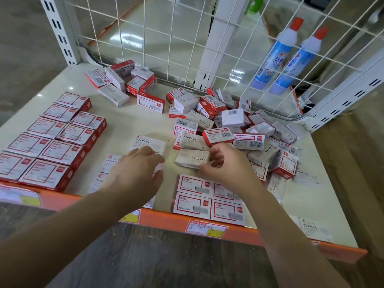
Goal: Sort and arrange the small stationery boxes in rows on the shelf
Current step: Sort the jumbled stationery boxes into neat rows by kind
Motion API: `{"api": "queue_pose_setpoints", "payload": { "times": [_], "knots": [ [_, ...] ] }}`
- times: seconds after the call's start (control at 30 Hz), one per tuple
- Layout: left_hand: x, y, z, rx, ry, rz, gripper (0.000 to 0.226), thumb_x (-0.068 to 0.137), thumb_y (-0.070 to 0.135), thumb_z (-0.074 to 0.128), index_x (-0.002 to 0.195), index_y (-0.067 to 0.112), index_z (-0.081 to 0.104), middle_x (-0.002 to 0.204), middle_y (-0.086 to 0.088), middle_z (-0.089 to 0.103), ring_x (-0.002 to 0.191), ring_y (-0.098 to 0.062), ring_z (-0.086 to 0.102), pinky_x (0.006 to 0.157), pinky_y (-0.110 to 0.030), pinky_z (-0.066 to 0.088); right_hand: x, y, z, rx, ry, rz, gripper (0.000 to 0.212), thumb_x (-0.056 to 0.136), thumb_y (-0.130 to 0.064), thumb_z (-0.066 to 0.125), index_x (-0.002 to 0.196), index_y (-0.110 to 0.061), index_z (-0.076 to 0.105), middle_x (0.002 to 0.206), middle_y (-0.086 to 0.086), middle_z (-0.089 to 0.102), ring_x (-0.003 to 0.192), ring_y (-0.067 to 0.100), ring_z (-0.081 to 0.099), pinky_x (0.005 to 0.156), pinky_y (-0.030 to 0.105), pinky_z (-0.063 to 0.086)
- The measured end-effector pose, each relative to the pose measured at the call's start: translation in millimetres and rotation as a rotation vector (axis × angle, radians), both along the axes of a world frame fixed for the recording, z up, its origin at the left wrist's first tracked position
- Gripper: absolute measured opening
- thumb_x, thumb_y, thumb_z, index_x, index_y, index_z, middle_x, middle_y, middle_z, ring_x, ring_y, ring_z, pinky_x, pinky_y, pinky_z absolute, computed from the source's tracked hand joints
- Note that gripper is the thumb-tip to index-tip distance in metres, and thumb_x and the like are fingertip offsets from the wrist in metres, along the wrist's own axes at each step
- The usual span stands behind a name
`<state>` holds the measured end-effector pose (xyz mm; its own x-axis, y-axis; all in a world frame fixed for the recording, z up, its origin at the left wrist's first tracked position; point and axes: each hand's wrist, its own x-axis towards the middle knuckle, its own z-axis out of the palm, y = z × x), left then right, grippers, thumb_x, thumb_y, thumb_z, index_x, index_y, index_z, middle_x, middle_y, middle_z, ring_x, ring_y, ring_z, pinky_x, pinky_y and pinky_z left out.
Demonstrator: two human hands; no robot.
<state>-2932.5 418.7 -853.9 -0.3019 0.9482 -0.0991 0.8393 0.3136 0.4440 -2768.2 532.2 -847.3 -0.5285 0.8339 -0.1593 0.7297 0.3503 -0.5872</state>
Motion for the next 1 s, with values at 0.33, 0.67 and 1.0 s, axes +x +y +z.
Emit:
{"api": "queue_pose_setpoints", "payload": {
  "times": [0.33, 0.67, 1.0],
  "knots": [
    [14.3, 8.2, 11.6, -0.006, -0.061, -0.097, 0.051, 0.098, 0.027, 0.039, 0.146, 0.028, 0.021, 0.148, 0.011, 0.030, 0.135, -0.012, 0.027, 0.108, -0.028, 0.026, 13.5, -16.7, 23.3, -0.098, 0.235, 0.122, 0.034, 0.077, -0.014, 0.071, 0.099, -0.030, 0.052, 0.089, -0.008, 0.062, 0.078, 0.003, 0.058, 0.075, 0.023, 0.050],
    [12.2, 17.3, 21.0, -0.005, -0.246, -0.070, 0.030, 0.095, 0.022, 0.047, 0.124, 0.023, 0.054, 0.121, 0.007, 0.056, 0.101, -0.009, 0.048, 0.083, -0.021, 0.044, 20.9, -15.6, 27.3, -0.192, 0.385, 0.170, 0.040, 0.078, 0.004, 0.067, 0.101, -0.026, 0.055, 0.092, 0.005, 0.065, 0.083, 0.017, 0.060, 0.076, 0.026, 0.049],
    [12.7, 15.3, 18.5, -0.069, -0.337, -0.013, 0.025, 0.096, 0.026, 0.047, 0.113, 0.017, 0.061, 0.112, 0.003, 0.063, 0.086, -0.009, 0.053, 0.070, -0.018, 0.044, 17.9, -18.0, 15.9, -0.297, 0.313, 0.055, 0.048, 0.085, -0.003, 0.061, 0.123, -0.030, 0.051, 0.099, -0.005, 0.066, 0.087, 0.007, 0.063, 0.078, 0.022, 0.054]
  ]
}}
